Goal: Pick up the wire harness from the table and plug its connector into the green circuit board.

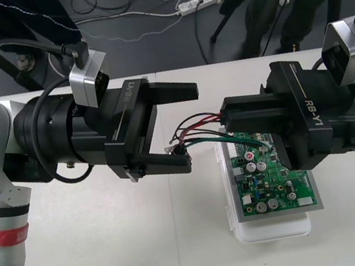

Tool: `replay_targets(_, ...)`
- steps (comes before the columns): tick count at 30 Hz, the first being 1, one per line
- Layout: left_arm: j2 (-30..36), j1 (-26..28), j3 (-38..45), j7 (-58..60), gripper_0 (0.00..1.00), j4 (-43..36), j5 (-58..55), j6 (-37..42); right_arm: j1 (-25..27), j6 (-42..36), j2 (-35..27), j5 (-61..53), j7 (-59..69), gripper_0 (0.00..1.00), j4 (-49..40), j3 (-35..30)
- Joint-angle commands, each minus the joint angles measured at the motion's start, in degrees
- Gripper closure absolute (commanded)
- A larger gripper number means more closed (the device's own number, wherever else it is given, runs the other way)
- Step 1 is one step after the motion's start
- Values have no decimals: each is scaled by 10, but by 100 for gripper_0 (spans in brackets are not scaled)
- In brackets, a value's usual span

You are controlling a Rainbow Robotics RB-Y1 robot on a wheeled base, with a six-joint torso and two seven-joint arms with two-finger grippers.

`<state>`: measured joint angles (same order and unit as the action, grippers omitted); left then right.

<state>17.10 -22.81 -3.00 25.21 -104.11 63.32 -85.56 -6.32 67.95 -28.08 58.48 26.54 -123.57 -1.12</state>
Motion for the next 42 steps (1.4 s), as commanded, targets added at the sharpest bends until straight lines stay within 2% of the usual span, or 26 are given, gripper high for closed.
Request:
replay_targets(1,-13,8,-30,-31,0,-17,-13,47,7,-5,7,3,-22,100,-23,13)
replay_targets(23,-7,-14,-56,-31,0,-17,-50,91,7,-5,10,-13,-33,100,-23,16)
replay_targets(25,-5,-17,-56,-31,5,-17,-50,91,7,-5,10,-14,-33,100,-23,17)
replay_targets(31,6,-27,-56,-28,9,-17,-50,97,7,-6,10,-19,-38,100,-23,19)
replay_targets(32,7,-29,-56,-26,12,-17,-51,99,9,-6,10,-19,-39,100,-23,19)
replay_targets(34,10,-34,-56,-25,26,-17,-51,101,11,-6,8,-15,-39,100,-23,19)
replay_targets(42,18,-46,-59,-17,38,-12,-50,104,14,-6,8,-9,-40,100,-23,22)
